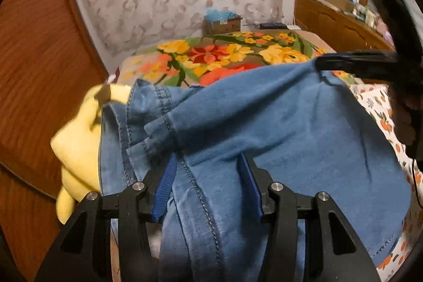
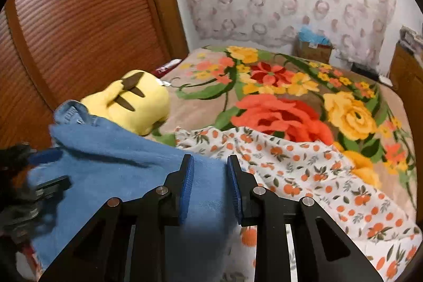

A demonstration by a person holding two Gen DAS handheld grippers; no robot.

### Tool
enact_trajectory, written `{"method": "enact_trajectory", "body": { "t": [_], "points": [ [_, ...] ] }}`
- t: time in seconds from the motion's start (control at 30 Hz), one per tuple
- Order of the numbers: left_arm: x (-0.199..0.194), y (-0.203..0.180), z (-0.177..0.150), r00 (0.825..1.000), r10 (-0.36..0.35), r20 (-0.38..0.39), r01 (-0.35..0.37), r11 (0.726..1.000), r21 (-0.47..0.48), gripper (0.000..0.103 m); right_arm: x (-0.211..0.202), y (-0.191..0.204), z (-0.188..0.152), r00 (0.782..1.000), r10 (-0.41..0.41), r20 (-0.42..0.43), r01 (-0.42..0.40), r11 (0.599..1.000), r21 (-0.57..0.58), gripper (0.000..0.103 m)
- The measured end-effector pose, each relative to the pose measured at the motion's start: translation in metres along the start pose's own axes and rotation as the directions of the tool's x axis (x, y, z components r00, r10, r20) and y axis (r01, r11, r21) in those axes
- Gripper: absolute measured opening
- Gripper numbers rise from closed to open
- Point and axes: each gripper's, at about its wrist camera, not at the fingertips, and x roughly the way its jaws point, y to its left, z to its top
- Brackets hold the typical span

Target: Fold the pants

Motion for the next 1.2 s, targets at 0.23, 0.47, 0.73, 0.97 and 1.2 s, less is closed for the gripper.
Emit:
{"method": "enact_trajectory", "body": {
  "t": [0.23, 0.47, 0.73, 0.97, 1.2],
  "points": [
    [-0.028, 0.003, -0.018, 0.997, -0.021, 0.076, 0.029, 0.995, -0.096, 0.051, -0.04, -0.007, -0.044, 0.996, 0.067, 0.053, -0.067, 0.998, -0.011, 0.027],
    [-0.075, -0.023, -0.042, 0.987, -0.023, 0.159, 0.042, 0.992, -0.116, 0.051, -0.092, -0.004, -0.099, 0.991, 0.08, 0.106, -0.081, 0.997, 0.004, 0.027],
    [-0.127, -0.062, -0.076, 0.974, -0.033, 0.225, 0.057, 0.993, -0.102, 0.061, -0.146, -0.005, -0.137, 0.99, 0.047, 0.135, -0.051, 0.998, 0.025, 0.027],
    [-0.166, -0.1, -0.094, 0.956, -0.013, 0.293, 0.039, 0.996, -0.081, 0.081, -0.205, -0.005, -0.18, 0.985, 0.004, 0.171, -0.013, 0.999, 0.047, 0.027],
    [-0.205, -0.148, -0.117, 0.934, -0.039, 0.356, 0.063, 0.996, -0.059, 0.089, -0.262, 0.001, -0.228, 0.977, -0.048, 0.209, 0.033, 0.997, 0.073, 0.033]
  ]
}}
